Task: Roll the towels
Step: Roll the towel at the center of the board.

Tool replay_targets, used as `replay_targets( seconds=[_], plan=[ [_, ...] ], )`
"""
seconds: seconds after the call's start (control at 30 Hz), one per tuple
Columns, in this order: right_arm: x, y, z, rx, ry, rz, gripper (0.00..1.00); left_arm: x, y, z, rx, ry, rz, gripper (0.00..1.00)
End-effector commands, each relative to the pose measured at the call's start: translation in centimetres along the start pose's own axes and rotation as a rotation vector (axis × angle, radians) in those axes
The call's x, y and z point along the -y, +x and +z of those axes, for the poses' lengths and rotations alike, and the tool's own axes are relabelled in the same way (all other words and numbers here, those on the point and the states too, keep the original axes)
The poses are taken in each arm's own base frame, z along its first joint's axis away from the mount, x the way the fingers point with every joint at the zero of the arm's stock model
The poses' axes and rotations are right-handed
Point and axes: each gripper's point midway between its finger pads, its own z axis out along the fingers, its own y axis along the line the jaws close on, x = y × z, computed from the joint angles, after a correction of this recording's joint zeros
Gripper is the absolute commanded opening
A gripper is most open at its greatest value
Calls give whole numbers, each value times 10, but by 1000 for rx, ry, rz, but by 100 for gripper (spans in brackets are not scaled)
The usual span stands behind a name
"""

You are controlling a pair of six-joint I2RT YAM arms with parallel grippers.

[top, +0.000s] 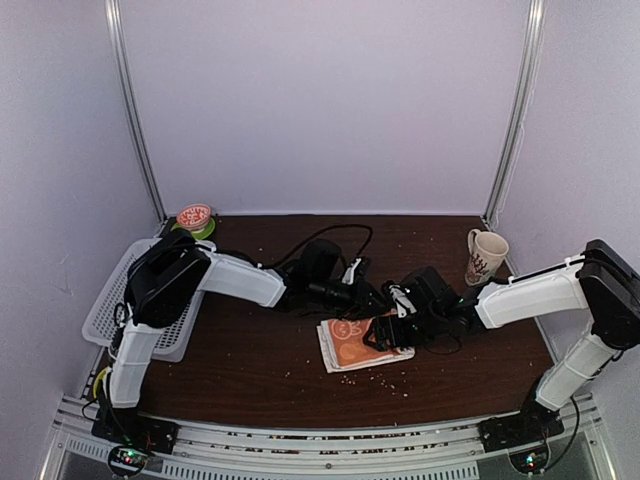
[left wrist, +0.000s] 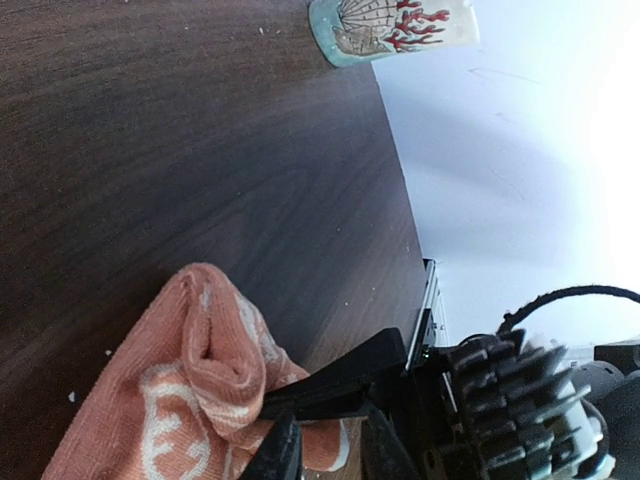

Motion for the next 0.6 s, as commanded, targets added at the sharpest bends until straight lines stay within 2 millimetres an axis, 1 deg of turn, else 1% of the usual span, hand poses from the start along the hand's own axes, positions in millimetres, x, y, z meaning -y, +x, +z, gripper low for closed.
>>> replay_targets(
  seconds=[0.0,0.17,0.23,0.33,0.43,0.57],
  plan=[
    [24,35,7,-131,72,16,88,-5,-4,8,-20,15,-13,22],
    [22,32,3,-126,75,2,88,-33,5,15,-66,-82,-56,20],
    [21,31,1,-127,76,-10,89,-41,8,18,-75,-102,-75,19],
    [19,29,-3,-126,79,-25,89,-55,8,18,-73,-142,-101,19],
    [17,25,-11,-116,82,-35,91,-67,6,15,-60,-184,-122,19],
    [12,18,-28,-89,80,-43,92,-78,3,12,-52,-226,-139,19]
  ],
)
